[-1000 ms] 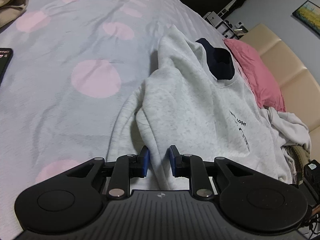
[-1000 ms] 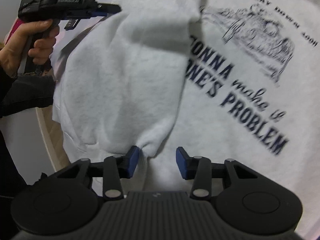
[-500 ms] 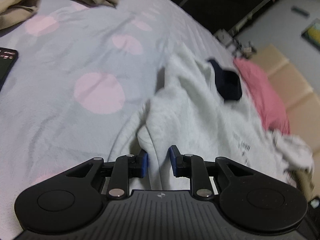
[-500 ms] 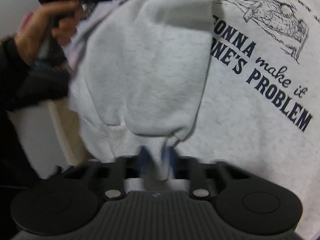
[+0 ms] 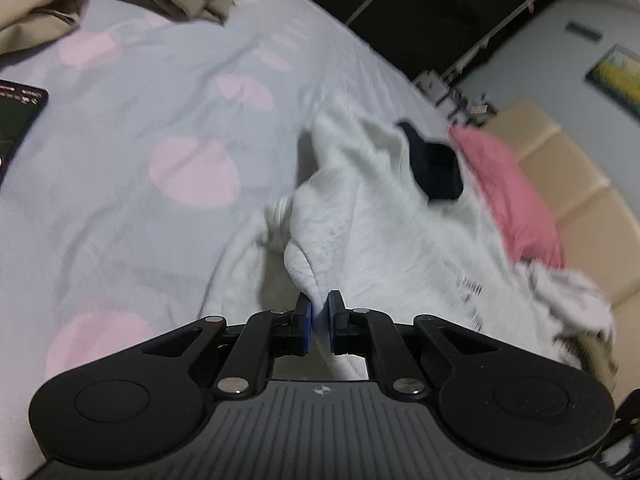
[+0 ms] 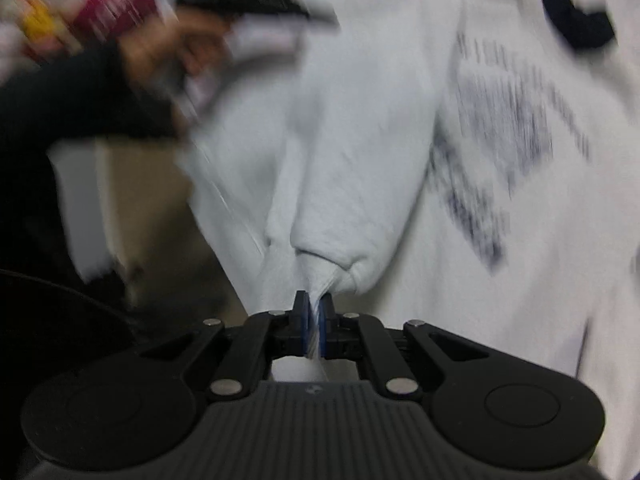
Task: Fold clothes
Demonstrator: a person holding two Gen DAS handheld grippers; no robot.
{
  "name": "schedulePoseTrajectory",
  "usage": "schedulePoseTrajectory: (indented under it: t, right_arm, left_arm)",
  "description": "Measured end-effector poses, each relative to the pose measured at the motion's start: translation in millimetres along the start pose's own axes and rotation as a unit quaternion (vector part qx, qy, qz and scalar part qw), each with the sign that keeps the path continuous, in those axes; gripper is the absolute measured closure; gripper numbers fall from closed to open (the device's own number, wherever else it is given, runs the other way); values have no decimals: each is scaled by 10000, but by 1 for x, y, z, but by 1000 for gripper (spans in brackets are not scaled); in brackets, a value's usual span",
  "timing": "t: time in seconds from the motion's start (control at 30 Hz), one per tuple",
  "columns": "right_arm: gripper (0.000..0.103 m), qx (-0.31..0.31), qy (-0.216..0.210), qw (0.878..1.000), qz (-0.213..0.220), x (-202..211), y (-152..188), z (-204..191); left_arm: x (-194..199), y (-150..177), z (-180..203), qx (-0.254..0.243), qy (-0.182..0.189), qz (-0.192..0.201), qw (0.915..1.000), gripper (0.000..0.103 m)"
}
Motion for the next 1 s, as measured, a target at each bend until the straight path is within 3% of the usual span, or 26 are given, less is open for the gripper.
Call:
schedulePoseTrajectory:
  t: [0.07,0.2,0.23,0.3,0.4,0.5,0.8,0.93,1.0]
  right_arm:
    - [97,-104,-128,9988,-462,-34,11,1]
    - [97,42,-209,9955,-929,-60,17,-7]
    - [90,82,-128,9951,-976,-59,18,-7]
    - [86,-2,39,9979,-651,-42,8,5]
    - [68,-218,341,9989,252,-3,-24,28]
    - [67,-447,716,9922,920,21,-63,57]
    - [63,-767,1179,9817,1282,-7,-175,142]
    - [58,-1490,1289,9621,1886,-8,-203,189]
    - [58,-1934,1147,9500,2167,-10,-209,208]
  left_arm:
    - [-2,3,2,-112,-97,-45,9999,96]
    - [1,-3,1,-120,-49,-34,9999,96]
    - [2,-5,0,-79,0,-44,10000,95]
    - [2,-11,-2,15,96,-76,9999,94]
    - [1,-20,-5,157,211,-125,9996,92]
    - [1,-27,-10,353,346,-142,9987,89]
    - [-17,-36,-20,574,535,-435,9960,87]
    - [-23,-38,-20,491,574,-446,9961,87]
    - [-25,-37,-23,532,585,-461,9958,87]
Point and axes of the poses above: each gripper's, at about its wrist camera, not at the fingertips, and x roughly against the way its jaws point, z to its right, y to its underside, the point moved 7 cm from there along -x, roughly the way its jaws point, and after that the axes turned 15 degrees about x, right-handed, at the moved point
